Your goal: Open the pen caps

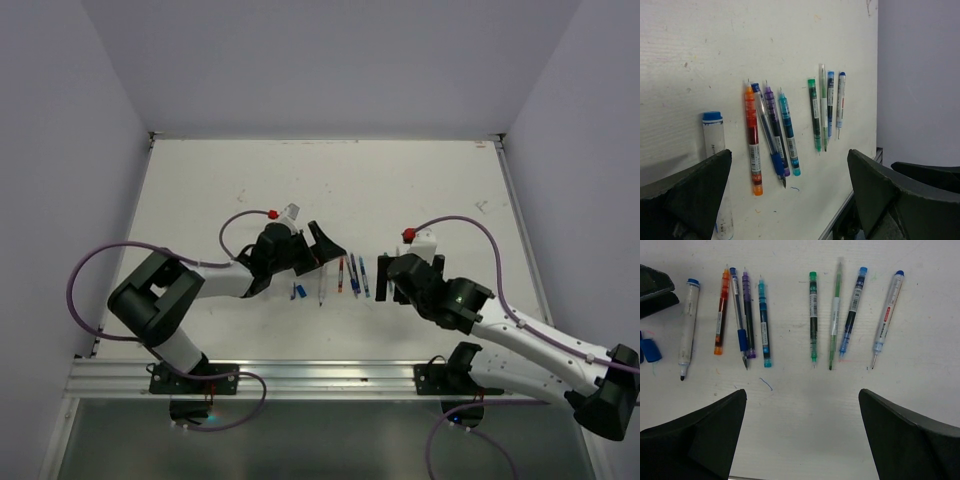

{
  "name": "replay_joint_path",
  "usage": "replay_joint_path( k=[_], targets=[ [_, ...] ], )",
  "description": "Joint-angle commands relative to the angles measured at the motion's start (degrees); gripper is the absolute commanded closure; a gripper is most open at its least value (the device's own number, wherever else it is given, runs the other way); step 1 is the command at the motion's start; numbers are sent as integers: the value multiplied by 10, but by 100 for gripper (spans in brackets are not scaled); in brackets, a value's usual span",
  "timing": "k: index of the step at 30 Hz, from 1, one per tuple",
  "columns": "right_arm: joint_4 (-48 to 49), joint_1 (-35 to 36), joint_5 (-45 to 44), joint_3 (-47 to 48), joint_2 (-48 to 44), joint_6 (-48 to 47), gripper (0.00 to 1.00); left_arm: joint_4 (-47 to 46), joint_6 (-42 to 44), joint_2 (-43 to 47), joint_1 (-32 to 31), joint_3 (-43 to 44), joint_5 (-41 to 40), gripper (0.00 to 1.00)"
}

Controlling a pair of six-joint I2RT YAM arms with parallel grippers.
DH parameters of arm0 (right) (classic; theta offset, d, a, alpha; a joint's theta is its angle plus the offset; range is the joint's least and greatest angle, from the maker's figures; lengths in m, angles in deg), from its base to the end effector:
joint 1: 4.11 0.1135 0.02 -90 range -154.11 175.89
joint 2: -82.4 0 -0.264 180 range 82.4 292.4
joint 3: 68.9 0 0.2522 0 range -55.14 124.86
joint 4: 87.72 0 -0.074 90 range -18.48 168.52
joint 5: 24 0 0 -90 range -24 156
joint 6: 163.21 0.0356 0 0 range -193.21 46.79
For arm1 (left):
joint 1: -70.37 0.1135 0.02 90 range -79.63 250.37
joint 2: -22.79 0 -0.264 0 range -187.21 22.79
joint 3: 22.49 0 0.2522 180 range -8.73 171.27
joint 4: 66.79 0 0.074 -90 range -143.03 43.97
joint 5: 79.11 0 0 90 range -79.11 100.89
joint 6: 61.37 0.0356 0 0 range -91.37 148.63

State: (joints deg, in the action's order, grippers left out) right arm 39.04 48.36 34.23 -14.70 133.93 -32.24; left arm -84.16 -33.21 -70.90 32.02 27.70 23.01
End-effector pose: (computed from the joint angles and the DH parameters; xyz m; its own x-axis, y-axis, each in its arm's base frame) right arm 0.1208 0.1265 0.2514 -0.6638 0.0509 -0.7462 -0.0467 0.9929 0.1094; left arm 0.2444 -0.2029 0.1554 -0.8282 -0.4439 -0.3422 0.0516 0.5476 -0.8352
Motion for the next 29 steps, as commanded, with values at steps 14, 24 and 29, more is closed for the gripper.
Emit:
replay_joint_path(
  k=[14,24,29],
  targets=[
    [-31,0,13,-28,-56,49,1,36,24,119,-16,-43,-52,0],
    [-46,-1,28,-35,-85,58,1,71,31,250,-47,-86,-93,0],
    [1,1,81,-63,-155,29,1,0,32,308,-52,-136,-47,0]
  ],
)
